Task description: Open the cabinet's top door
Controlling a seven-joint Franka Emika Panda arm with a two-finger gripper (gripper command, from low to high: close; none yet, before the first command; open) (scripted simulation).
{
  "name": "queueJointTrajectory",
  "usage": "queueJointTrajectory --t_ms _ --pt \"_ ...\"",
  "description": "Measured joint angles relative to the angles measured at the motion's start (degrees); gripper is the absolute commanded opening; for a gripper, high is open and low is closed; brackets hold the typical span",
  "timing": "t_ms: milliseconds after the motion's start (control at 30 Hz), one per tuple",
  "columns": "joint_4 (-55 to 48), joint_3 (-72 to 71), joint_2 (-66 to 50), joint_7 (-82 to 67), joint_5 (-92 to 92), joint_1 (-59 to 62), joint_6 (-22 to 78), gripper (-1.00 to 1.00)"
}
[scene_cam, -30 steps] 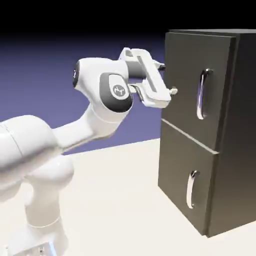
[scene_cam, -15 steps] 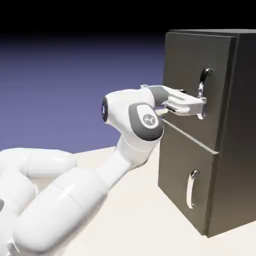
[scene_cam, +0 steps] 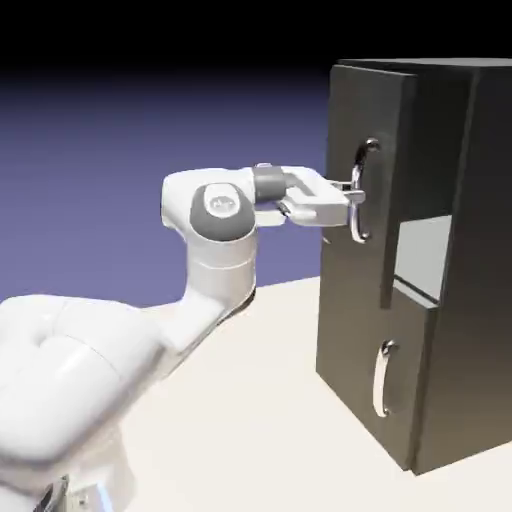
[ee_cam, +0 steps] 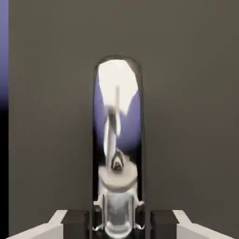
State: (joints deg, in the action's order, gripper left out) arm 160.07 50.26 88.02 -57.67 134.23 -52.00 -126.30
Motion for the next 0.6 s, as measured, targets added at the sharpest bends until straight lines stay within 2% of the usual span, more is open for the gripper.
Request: queueJointTrajectory --t_ms 267,600 --pt "-3.32 -5.57 -15.93 14.22 -0.60 13.30 -15.43 -1.00" --pt "6.85 -26.35 -12.59 15.82 -19.24 20.62 1.65 -1.00"
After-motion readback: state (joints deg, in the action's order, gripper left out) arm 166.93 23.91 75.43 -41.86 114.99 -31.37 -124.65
